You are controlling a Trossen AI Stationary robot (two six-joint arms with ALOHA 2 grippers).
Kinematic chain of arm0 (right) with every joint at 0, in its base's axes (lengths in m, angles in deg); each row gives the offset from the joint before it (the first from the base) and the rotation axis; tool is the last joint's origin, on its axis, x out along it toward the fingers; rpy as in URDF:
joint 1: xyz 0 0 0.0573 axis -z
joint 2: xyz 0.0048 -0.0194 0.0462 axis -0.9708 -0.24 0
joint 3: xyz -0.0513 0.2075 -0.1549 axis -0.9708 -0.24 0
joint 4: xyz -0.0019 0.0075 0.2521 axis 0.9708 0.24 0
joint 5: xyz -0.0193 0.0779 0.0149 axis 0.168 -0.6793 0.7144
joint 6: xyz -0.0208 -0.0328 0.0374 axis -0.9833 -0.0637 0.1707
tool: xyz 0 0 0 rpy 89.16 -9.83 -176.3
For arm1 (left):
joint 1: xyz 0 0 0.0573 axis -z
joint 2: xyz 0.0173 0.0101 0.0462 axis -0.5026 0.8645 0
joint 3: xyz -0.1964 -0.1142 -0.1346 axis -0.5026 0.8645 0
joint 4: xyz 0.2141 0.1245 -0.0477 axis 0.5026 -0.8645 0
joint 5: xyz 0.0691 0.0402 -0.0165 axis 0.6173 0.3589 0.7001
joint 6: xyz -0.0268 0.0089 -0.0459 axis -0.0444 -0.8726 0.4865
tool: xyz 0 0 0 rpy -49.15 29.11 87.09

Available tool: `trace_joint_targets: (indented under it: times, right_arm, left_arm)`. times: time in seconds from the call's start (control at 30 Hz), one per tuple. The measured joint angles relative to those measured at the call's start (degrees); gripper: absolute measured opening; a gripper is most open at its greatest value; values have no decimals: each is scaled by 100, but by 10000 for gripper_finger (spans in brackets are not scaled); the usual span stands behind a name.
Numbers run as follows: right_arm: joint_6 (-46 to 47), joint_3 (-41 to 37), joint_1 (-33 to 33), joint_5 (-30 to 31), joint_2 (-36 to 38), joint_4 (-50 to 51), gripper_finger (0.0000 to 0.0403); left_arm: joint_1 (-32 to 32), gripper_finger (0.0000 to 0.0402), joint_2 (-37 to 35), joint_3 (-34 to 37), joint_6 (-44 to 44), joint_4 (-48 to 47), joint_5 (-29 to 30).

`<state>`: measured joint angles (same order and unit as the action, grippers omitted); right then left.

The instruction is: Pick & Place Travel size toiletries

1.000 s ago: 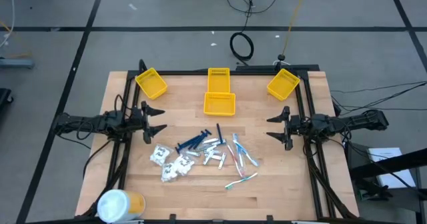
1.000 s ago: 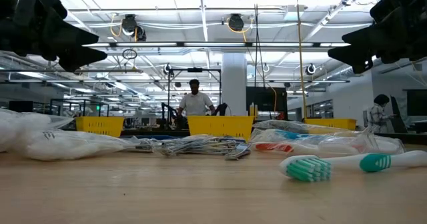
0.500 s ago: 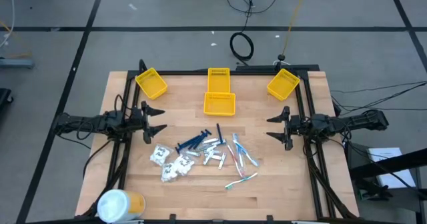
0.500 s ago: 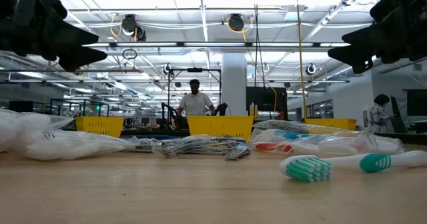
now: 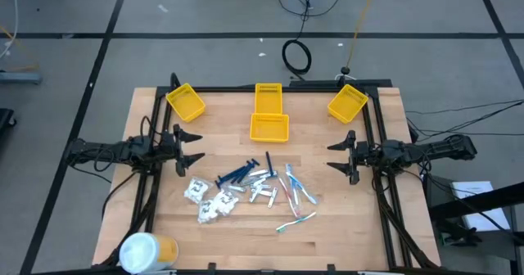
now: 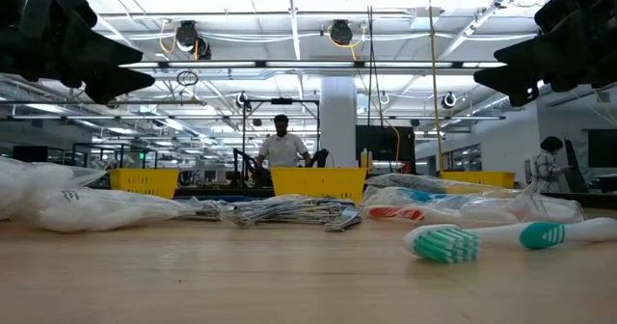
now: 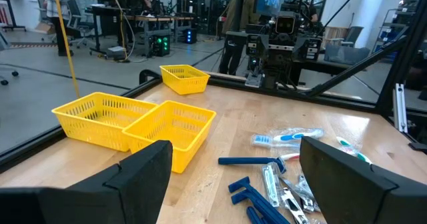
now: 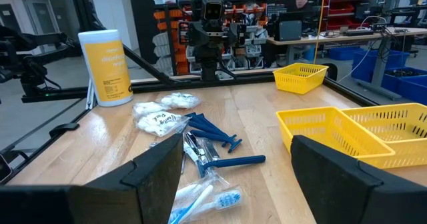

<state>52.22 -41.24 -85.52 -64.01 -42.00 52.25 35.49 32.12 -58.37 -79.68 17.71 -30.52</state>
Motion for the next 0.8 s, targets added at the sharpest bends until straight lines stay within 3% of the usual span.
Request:
trace_joint_targets:
  times: [0.57, 0.8]
  right_arm:
    - [-74, 0, -1, 3, 0, -3, 263]
    - [-4521, 0, 35, 769, -9, -139, 263]
  left_arm:
    - [1, 324, 0, 0, -1, 0, 0]
    - [2, 324, 0, 0, -2, 2, 0]
